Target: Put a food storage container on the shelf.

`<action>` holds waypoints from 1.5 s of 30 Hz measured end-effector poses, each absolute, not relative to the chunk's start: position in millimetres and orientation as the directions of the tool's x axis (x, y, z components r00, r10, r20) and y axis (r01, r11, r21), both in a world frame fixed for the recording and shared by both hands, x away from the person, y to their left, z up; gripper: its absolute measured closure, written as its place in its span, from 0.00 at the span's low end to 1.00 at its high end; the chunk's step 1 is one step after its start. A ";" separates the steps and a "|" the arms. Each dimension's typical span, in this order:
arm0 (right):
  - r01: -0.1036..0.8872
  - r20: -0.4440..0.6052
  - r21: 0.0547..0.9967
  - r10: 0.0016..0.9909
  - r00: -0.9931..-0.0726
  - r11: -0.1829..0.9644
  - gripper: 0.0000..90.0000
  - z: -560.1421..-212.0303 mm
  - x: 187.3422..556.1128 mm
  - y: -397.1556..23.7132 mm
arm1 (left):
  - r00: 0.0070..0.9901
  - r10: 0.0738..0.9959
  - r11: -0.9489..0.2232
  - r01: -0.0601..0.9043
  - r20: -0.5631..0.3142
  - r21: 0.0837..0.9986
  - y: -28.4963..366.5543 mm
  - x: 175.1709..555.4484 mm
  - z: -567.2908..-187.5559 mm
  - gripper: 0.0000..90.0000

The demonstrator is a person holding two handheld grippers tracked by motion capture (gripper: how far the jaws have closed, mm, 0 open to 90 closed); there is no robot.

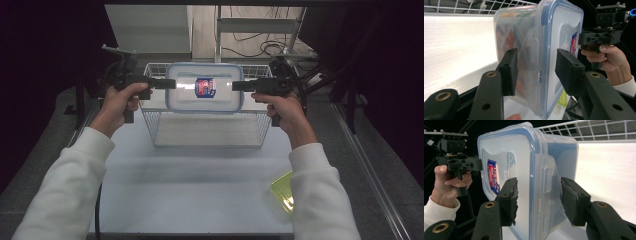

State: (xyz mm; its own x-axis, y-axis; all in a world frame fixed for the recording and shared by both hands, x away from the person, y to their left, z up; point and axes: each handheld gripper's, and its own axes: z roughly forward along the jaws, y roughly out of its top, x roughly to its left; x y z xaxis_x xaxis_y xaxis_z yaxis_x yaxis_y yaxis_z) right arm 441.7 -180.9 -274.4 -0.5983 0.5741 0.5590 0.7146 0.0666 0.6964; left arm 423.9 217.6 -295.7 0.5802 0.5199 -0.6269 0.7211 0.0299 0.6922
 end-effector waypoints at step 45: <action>0.809 0.740 0.535 0.597 -0.310 -0.244 0.35 -316.2 504.2 -173.6 | 0.414 0.566 0.205 0.767 -0.713 0.608 209.6 482.2 -331.7 0.37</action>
State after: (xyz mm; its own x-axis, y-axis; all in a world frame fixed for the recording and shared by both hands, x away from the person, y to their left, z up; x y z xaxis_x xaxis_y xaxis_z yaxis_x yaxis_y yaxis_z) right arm 504.2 -173.6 -316.2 -0.3098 0.5967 0.7402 0.8088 -0.2438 0.5351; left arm 482.2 209.6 -331.7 0.4141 0.5658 -0.7130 0.7671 0.2048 0.6080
